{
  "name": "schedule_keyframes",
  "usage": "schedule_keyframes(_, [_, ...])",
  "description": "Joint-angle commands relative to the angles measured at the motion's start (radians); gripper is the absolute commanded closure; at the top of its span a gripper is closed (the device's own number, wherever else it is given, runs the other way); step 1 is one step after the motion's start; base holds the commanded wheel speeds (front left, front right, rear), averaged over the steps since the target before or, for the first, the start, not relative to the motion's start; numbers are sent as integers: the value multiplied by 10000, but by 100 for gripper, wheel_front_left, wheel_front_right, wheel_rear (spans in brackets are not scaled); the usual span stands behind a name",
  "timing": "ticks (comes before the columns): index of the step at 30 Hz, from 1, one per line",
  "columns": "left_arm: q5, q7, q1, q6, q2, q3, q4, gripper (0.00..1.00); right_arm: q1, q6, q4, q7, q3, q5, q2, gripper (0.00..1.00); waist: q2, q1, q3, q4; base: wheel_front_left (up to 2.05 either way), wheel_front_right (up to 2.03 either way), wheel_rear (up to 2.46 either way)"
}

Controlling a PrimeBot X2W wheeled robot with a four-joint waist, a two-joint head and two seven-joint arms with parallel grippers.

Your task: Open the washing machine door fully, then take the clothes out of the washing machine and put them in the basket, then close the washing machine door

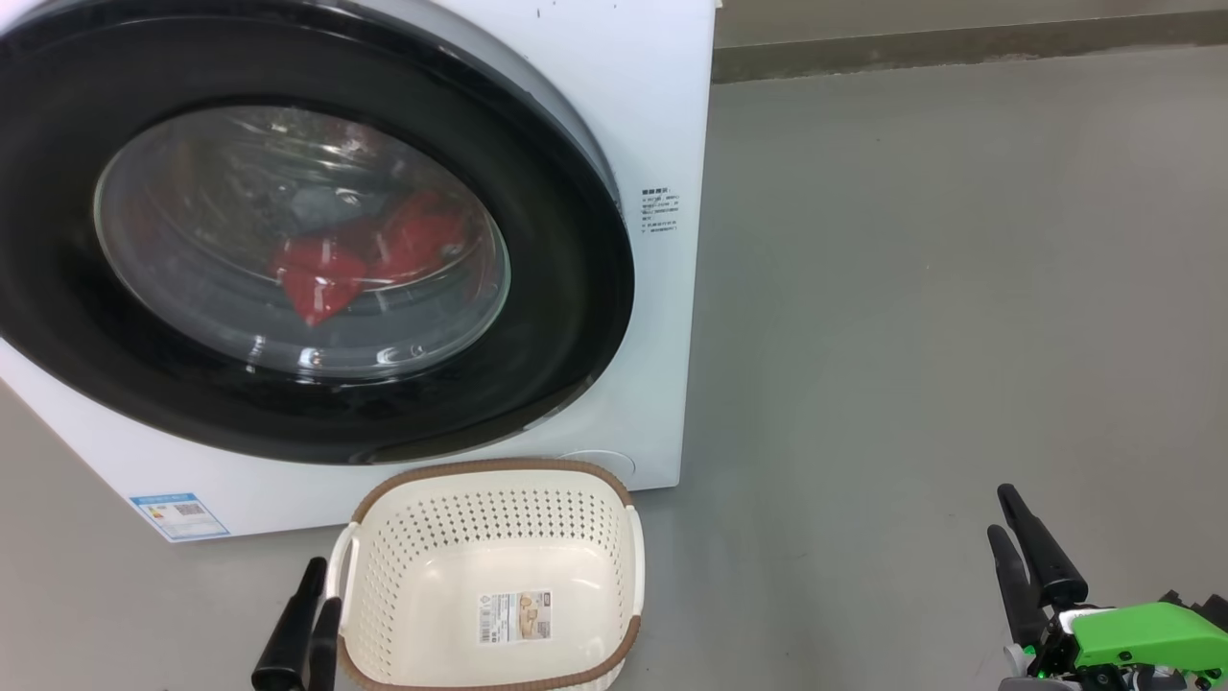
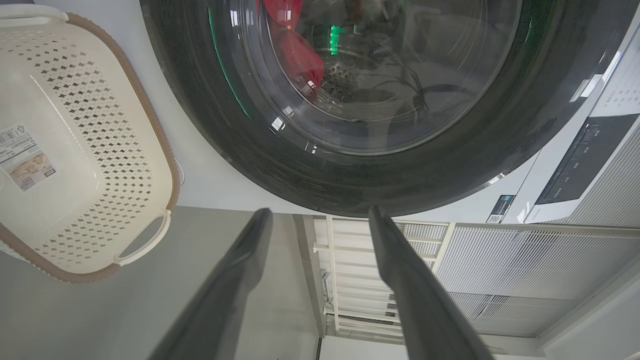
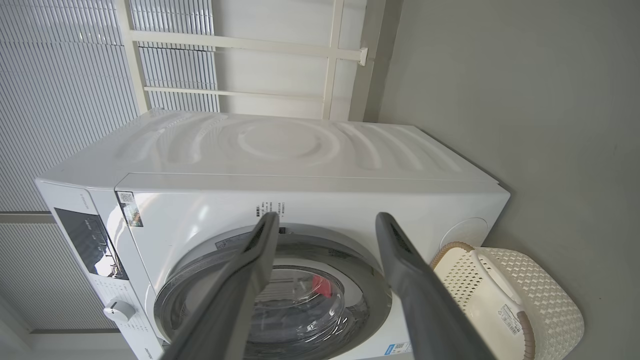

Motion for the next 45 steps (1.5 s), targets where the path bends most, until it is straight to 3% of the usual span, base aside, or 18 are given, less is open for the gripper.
schedule_keyframes(1, [75, -61, -229, -5, 113, 34, -287, 0, -279, 0, -295, -59, 0, -40, -98, 0, 0, 7, -2, 4, 0, 0, 0])
schedule_keyframes(5, [231, -151, -188, -7, 129, 15, -348, 0, -237, 0, -331, -153, 79, -130, -132, 0, 0, 21, -27, 22, 0, 0, 0])
schedule_keyframes(7, [590, -270, -123, -9, 137, 24, -409, 0, -173, -1, -344, -279, 242, -350, -217, 0, 0, 1, -7, 38, 0, 0, 0])
schedule_keyframes(19, [2089, -596, -29, -16, 139, 11, -687, 0, -108, -1, -365, -608, 463, -1305, -320, 0, 0, -1, 61, 62, 0, 0, 0])
schedule_keyframes(45, [6164, -1368, 281, 487, 173, -299, -1464, 0, 98, -3, -646, -1372, 984, -4900, -534, 0, 0, -1, 132, 127, 0, 0, 0])
